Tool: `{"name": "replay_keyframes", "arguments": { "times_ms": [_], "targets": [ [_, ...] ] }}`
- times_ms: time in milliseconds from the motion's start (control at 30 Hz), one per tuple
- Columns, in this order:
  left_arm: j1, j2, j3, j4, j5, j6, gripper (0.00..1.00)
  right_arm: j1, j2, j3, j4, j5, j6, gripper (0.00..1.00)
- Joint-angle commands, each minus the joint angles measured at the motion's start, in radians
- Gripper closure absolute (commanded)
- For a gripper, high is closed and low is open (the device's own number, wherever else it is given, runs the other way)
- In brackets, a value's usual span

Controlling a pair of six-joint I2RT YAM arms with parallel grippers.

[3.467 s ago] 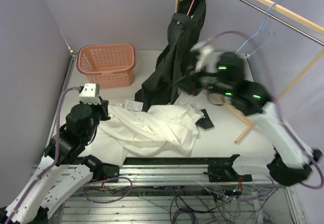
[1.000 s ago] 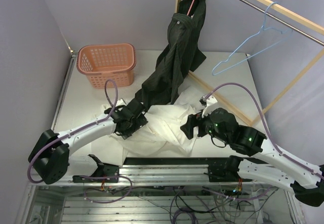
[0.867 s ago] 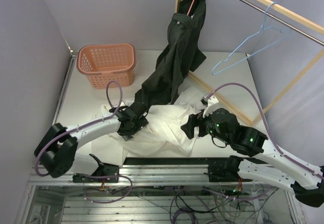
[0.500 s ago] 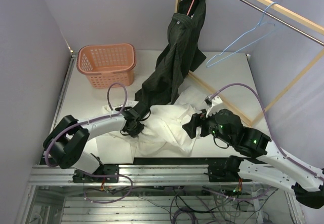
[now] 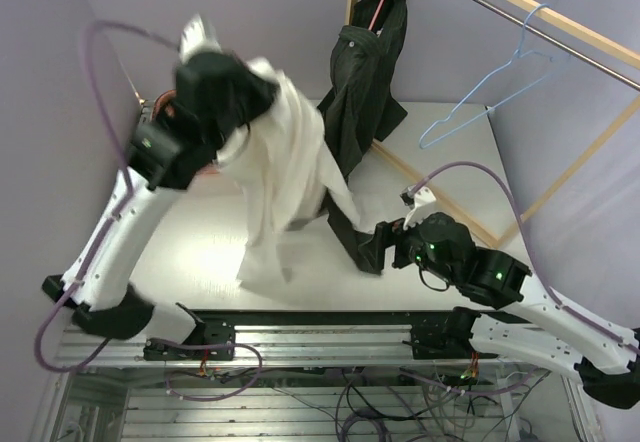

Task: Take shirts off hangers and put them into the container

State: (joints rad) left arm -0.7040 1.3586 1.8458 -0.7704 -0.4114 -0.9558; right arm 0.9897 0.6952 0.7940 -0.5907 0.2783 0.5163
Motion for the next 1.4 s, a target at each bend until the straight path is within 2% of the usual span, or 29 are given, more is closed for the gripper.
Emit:
{"name": "replay_keyframes", "arguments": {
  "times_ms": [0,33,67,100,167,233,300,367,500,600,733,833,1067,1233,1367],
  "targets": [
    [0.155,0.288,0.638,-0.304,0.05,0.319,0.93,0.001,0.067,0.047,0.055,-0.038,-0.023,0.15],
    [0.214,0.359,0.778,-0.336,0.112,0.331,0.93,0.001,0.084,0.055,0.052,-0.048,-0.03,0.15],
    [0.276,0.398,0.85,-0.325,0.189,0.324,0.93,0.002,0.102,0.062,0.05,-0.054,-0.035,0.15],
    [0.338,0.403,0.847,-0.279,0.256,0.304,0.93,0.002,0.113,0.065,0.048,-0.06,-0.041,0.15],
    [0.452,0.344,0.649,-0.1,0.392,0.235,0.93,0.002,0.128,0.066,0.051,-0.063,-0.056,0.15],
    [0.54,0.29,0.487,0.08,0.458,0.158,0.93,0.002,0.134,0.064,0.057,-0.061,-0.071,0.15],
    [0.589,0.289,0.443,0.202,0.48,0.12,0.93,0.002,0.135,0.061,0.065,-0.059,-0.085,0.15],
    [0.633,0.378,0.51,0.258,0.544,0.088,0.93,0.002,0.14,0.059,0.072,-0.06,-0.096,0.14],
    [0.659,0.591,0.767,0.284,0.615,0.042,0.93,0.001,0.161,0.045,0.088,-0.058,-0.111,0.14],
    [0.678,0.659,0.765,0.392,0.632,-0.013,0.93,0.0,0.183,0.035,0.099,-0.056,-0.115,0.14],
    [0.683,0.695,0.71,0.394,0.576,0.051,0.93,0.0,0.201,0.023,0.103,-0.054,-0.112,0.14],
    [0.666,0.665,0.537,0.363,0.564,0.141,0.93,0.0,0.201,0.019,0.097,-0.031,-0.116,0.13],
    [0.548,0.56,0.224,0.18,0.244,0.523,0.93,0.0,0.189,0.034,0.077,0.016,-0.117,0.13],
    [0.511,0.606,0.169,0.084,0.073,0.655,0.93,0.0,0.178,0.036,0.073,0.015,-0.089,0.13],
    [0.511,0.665,0.129,0.04,0.026,0.701,0.93,0.0,0.181,0.028,0.069,0.008,-0.069,0.13]
  ]
}}
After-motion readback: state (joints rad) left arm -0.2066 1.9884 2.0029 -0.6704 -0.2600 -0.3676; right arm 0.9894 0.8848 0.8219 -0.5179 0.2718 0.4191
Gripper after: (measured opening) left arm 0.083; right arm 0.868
